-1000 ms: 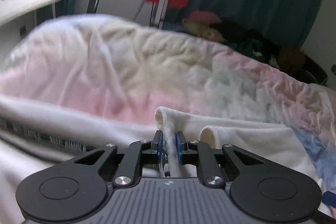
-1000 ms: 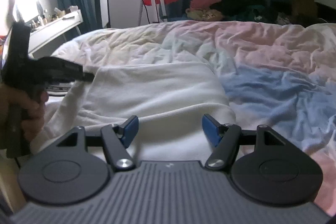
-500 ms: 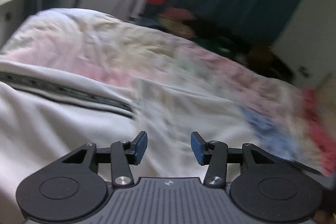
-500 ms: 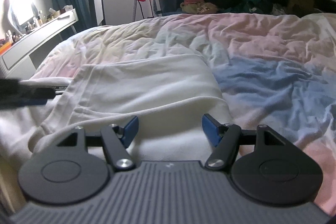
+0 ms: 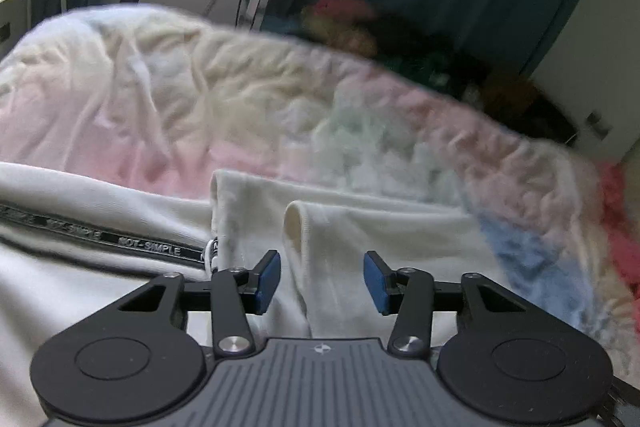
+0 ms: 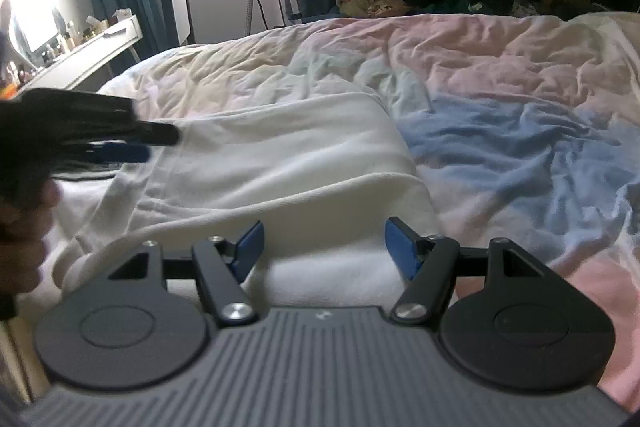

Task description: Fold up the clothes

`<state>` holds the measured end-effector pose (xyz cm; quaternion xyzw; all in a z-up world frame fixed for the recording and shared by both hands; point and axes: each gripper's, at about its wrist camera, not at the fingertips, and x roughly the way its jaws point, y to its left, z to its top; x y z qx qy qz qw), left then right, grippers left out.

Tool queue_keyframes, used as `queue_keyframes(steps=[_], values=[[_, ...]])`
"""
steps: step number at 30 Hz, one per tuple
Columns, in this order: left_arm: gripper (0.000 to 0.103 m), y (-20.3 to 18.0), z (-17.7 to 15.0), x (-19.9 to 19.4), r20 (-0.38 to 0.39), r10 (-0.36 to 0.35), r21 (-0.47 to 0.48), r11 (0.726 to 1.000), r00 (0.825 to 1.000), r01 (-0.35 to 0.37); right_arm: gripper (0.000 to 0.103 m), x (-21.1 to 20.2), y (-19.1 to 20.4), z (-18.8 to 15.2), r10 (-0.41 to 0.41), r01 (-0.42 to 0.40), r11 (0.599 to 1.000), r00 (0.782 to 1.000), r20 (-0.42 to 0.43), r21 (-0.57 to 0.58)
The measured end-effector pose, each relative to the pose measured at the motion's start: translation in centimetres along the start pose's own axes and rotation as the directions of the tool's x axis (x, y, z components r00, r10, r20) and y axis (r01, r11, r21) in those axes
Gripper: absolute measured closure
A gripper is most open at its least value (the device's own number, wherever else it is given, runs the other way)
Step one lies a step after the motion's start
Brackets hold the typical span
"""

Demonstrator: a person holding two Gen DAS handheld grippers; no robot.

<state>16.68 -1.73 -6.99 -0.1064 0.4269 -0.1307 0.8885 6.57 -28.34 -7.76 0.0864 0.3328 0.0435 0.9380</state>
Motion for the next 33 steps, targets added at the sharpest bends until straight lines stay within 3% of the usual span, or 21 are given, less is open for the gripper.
queue_keyframes(steps=[3, 5, 8, 10, 12, 15, 18, 20, 22, 24, 27, 30, 32, 33], values=[[0.089, -0.4, 0.8, 1.7, -0.040, 0.023, 0.017, 1.000, 0.999, -0.022, 0.034, 0.2, -0.6, 0.1, 0.015, -0.015, 0.999, 1.000, 0.000, 0.031], [0.095, -0.7, 1.8, 1.8, -0.038, 0.040, 0.044, 0.998, 0.998, -0.038, 0.034, 0.3, -0.7, 0.3, 0.021, -0.021, 0.999, 1.000, -0.001, 0.035], [0.095, -1.7, 3.2, 0.9, 0.047, 0.083, 0.115, 0.990, 0.995, -0.088, 0.034, 0.3, -0.9, 0.4, 0.047, -0.047, 0.997, 0.999, 0.008, 0.056], [0.097, -2.7, 3.5, 0.8, 0.101, 0.153, 0.165, 0.972, 0.983, -0.168, 0.034, 0.4, -1.0, 0.7, 0.074, -0.076, 0.994, 0.997, 0.021, 0.076], [0.096, -2.8, 3.4, 1.0, 0.096, 0.179, 0.180, 0.964, 0.979, -0.194, 0.034, 0.5, -1.1, 0.8, 0.074, -0.076, 0.994, 0.997, 0.026, 0.077], [0.082, -1.5, 2.4, 0.7, 0.054, 0.143, 0.145, 0.978, 0.988, -0.149, 0.034, 1.1, -1.3, 0.6, 0.068, -0.067, 0.995, 0.998, 0.000, 0.075], [0.073, 0.7, 0.5, -1.9, 0.063, 0.122, 0.099, 0.987, 0.991, -0.127, 0.034, 1.2, -1.0, 0.5, 0.061, -0.061, 0.996, 0.998, -0.003, 0.059], [0.058, 2.9, -0.9, -4.8, 0.067, 0.131, 0.040, 0.990, 0.989, -0.134, 0.033, 1.2, -0.8, 0.5, 0.056, -0.056, 0.997, 0.998, -0.004, 0.048], [0.052, 5.5, -2.2, -8.4, 0.076, 0.138, -0.037, 0.990, 0.988, -0.135, 0.033, 1.1, -0.7, 0.5, 0.051, -0.051, 0.998, 0.999, -0.006, 0.040], [0.037, 8.5, -3.5, -12.4, 0.086, 0.155, -0.115, 0.983, 0.984, -0.145, 0.033, 1.0, -0.7, 0.5, 0.051, -0.051, 0.998, 0.999, -0.008, 0.043], [0.022, 13.7, -5.4, -19.0, 0.121, 0.226, -0.245, 0.950, 0.967, -0.192, 0.034, 0.7, -0.7, 0.5, 0.049, -0.048, 0.997, 0.999, -0.011, 0.056], [0.020, 19.2, -7.5, -24.3, 0.132, 0.256, -0.386, 0.903, 0.958, -0.189, 0.034, 0.2, -0.6, 0.2, 0.034, -0.033, 0.999, 0.999, -0.016, 0.041], [0.017, 23.0, -9.1, -26.8, 0.113, 0.296, -0.503, 0.840, 0.948, -0.203, 0.034, -0.1, -0.7, 0.0, 0.022, -0.022, 0.999, 1.000, -0.016, 0.039], [0.017, 24.8, -10.1, -27.7, 0.092, 0.315, -0.572, 0.793, 0.945, -0.209, 0.034, -0.2, -0.9, 0.0, 0.025, -0.024, 0.999, 1.000, -0.018, 0.044]])
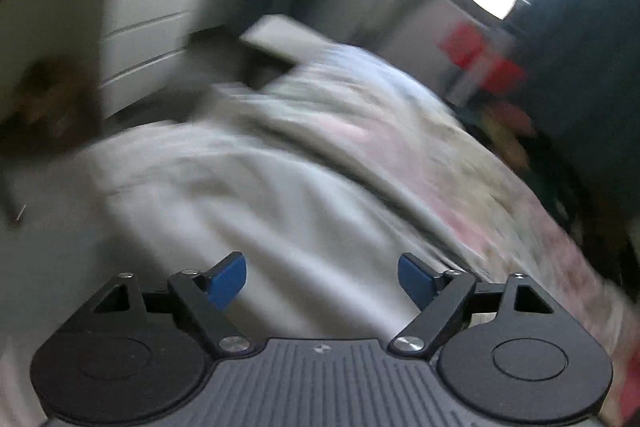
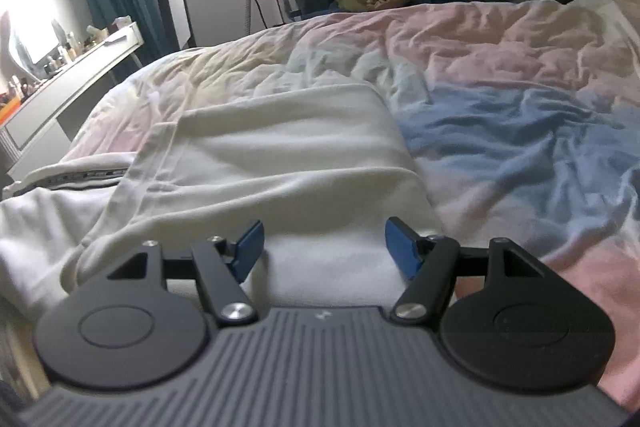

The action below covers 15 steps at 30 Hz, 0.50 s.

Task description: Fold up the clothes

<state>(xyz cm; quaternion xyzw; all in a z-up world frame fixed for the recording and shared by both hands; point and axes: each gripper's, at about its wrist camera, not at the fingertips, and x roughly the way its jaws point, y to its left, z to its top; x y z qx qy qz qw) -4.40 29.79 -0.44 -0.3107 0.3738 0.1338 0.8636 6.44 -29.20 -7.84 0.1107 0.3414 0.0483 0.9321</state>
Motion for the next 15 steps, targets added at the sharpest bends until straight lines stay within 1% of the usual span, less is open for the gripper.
queue_keyframes(steps=[1, 2, 3, 4, 5, 6, 7, 9, 10, 13, 14, 15], values=[[0.016, 2.1, 0.2, -0.2, -0.014, 0.028, -0.088, 0.996, 1.000, -0.029, 0.034, -0.1, -0.1, 0.0, 0.002, -0.002, 1.000, 1.000, -0.002, 0.005], [0.016, 4.0, 0.2, -0.3, -0.021, 0.027, -0.165, 0.986, 0.999, -0.030, 0.034, -0.1, -0.2, -0.1, 0.001, -0.001, 1.000, 1.000, -0.002, 0.007], [0.016, 5.5, 0.2, -0.2, -0.011, -0.011, -0.236, 0.972, 1.000, 0.008, 0.034, -0.1, -0.2, -0.1, -0.001, 0.001, 1.000, 1.000, -0.004, 0.005], [0.016, 7.0, 0.1, 0.1, 0.009, -0.059, -0.306, 0.950, 0.998, 0.059, 0.034, 0.0, -0.2, -0.2, -0.003, 0.003, 1.000, 1.000, -0.006, 0.002], [0.015, 8.2, 0.0, 0.6, 0.032, -0.107, -0.373, 0.921, 0.994, 0.111, 0.034, 0.0, -0.1, -0.3, -0.004, 0.004, 1.000, 1.000, -0.003, -0.003], [0.015, 8.9, -0.1, 1.2, 0.047, -0.142, -0.423, 0.894, 0.989, 0.148, 0.034, 0.0, -0.1, -0.4, -0.005, 0.005, 1.000, 1.000, 0.001, -0.013], [0.015, 9.1, -0.1, 2.1, 0.055, -0.165, -0.447, 0.878, 0.985, 0.172, 0.034, 0.1, 0.0, -0.6, -0.007, 0.007, 1.000, 1.000, 0.002, -0.025], [0.016, 9.1, 0.0, 4.1, 0.069, -0.207, -0.470, 0.856, 0.976, 0.215, 0.034, 0.1, 0.0, -0.9, -0.010, 0.010, 0.999, 1.000, 0.003, -0.035], [0.017, 9.1, 0.2, 4.9, 0.082, -0.201, -0.477, 0.852, 0.976, 0.215, 0.034, 0.1, 0.0, -1.0, -0.011, 0.011, 0.999, 1.000, 0.004, -0.037], [0.028, 9.3, 0.9, 6.8, 0.131, -0.128, -0.494, 0.852, 0.983, 0.176, 0.033, -0.4, 0.1, -0.9, -0.003, 0.003, 1.000, 1.000, 0.014, -0.010], [0.030, 9.4, 1.3, 7.2, 0.138, -0.099, -0.502, 0.851, 0.985, 0.156, 0.033, -0.7, 0.2, -0.8, 0.005, -0.005, 1.000, 1.000, 0.020, 0.006], [0.036, 9.5, 1.7, 7.5, 0.138, -0.071, -0.509, 0.851, 0.988, 0.132, 0.033, -1.0, 0.3, -0.7, 0.015, -0.015, 1.000, 1.000, 0.026, 0.020]])
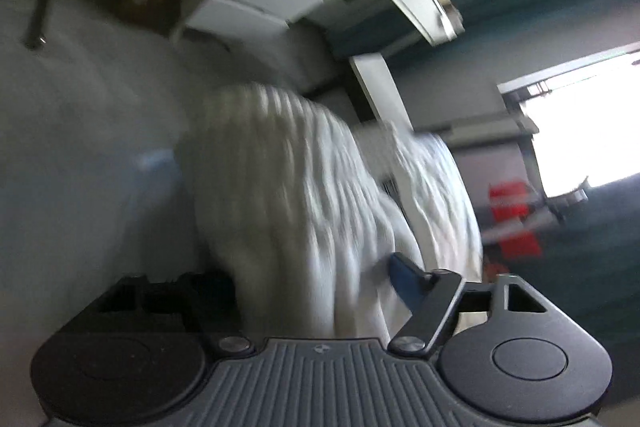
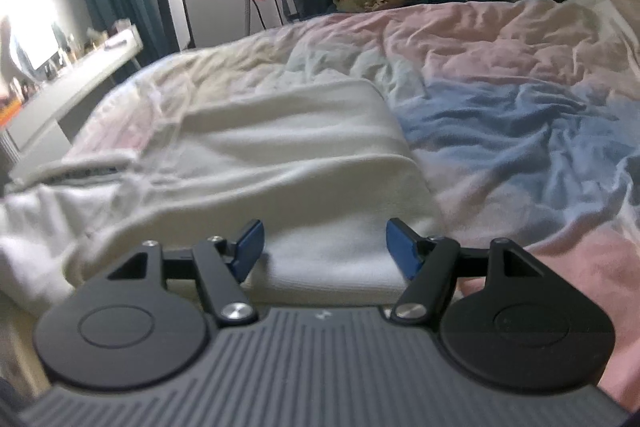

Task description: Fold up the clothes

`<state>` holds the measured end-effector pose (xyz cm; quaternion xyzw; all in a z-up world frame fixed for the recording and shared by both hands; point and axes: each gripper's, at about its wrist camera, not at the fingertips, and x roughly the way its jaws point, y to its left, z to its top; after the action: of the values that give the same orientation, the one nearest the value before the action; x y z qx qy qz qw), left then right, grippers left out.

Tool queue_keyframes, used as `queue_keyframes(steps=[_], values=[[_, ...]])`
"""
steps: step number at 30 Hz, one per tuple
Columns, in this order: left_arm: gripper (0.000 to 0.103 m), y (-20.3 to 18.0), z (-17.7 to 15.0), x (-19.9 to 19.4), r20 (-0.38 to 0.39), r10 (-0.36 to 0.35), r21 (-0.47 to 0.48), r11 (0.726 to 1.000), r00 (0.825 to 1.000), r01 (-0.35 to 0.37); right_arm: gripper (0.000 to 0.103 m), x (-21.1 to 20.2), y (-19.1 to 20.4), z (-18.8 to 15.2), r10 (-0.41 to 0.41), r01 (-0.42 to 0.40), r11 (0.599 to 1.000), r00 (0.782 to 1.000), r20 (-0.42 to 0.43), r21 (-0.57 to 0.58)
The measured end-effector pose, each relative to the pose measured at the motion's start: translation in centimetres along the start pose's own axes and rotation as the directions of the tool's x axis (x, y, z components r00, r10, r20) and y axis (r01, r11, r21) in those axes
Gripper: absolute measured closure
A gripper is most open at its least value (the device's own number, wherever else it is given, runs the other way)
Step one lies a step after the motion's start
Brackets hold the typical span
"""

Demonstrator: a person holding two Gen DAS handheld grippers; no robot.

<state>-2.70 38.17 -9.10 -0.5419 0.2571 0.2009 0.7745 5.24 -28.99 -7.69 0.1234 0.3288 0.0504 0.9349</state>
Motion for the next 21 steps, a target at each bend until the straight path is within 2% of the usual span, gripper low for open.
queue_keyframes(steps=[2, 4, 5, 6, 8, 11, 13, 15, 16, 18, 21], values=[[0.042, -0.5, 0.6, 0.6, 0.024, 0.047, 0.000, 0.999, 0.999, -0.047, 0.034, -0.5, 0.4, 0.0, 0.023, -0.023, 1.000, 1.000, 0.016, 0.004], [0.048, -2.2, 0.3, 0.7, 0.060, 0.098, 0.083, 0.991, 0.993, -0.103, 0.034, -0.1, 1.1, -0.4, -0.001, 0.001, 1.000, 1.000, 0.011, -0.027], [0.055, -3.2, 0.0, 0.6, 0.092, 0.111, 0.138, 0.983, 0.989, -0.123, 0.034, 0.4, 1.3, -0.6, -0.015, 0.015, 0.999, 1.000, -0.010, -0.046], [0.063, -4.4, -0.4, 0.5, 0.128, 0.120, 0.194, 0.971, 0.985, -0.143, 0.033, 0.9, 1.5, -0.8, -0.022, 0.020, 0.998, 0.999, -0.023, -0.060], [0.072, -6.6, -1.4, 0.1, 0.190, 0.128, 0.280, 0.943, 0.973, -0.179, 0.032, 1.8, 1.7, -1.1, -0.034, 0.030, 0.996, 0.998, -0.047, -0.085], [0.080, -10.7, -3.5, -0.8, 0.309, 0.156, 0.413, 0.866, 0.938, -0.280, 0.032, 1.9, 1.4, -1.0, -0.026, 0.023, 0.998, 0.998, -0.051, -0.065], [0.081, -13.7, -5.6, -1.6, 0.398, 0.123, 0.490, 0.810, 0.909, -0.323, 0.032, 1.7, 1.2, -0.9, -0.013, 0.011, 0.999, 0.999, -0.049, -0.045], [0.082, -17.2, -8.4, -2.5, 0.488, 0.057, 0.574, 0.731, 0.871, -0.369, 0.032, 1.6, 0.9, -0.8, -0.005, 0.003, 1.000, 0.999, -0.048, -0.031], [0.082, -18.6, -9.7, -3.0, 0.516, 0.021, 0.603, 0.701, 0.856, -0.380, 0.033, 1.4, 0.7, -0.7, 0.000, -0.001, 1.000, 0.999, -0.044, -0.020], [0.082, -21.5, -12.5, -4.1, 0.538, -0.063, 0.654, 0.661, 0.841, -0.368, 0.034, 1.0, 0.5, -0.4, 0.010, -0.010, 1.000, 0.999, -0.035, 0.002], [0.083, -25.9, -17.5, -5.3, 0.524, -0.173, 0.721, 0.611, 0.834, -0.326, 0.033, 0.4, -0.3, 0.2, 0.023, -0.022, 0.999, 1.000, -0.018, 0.046]])
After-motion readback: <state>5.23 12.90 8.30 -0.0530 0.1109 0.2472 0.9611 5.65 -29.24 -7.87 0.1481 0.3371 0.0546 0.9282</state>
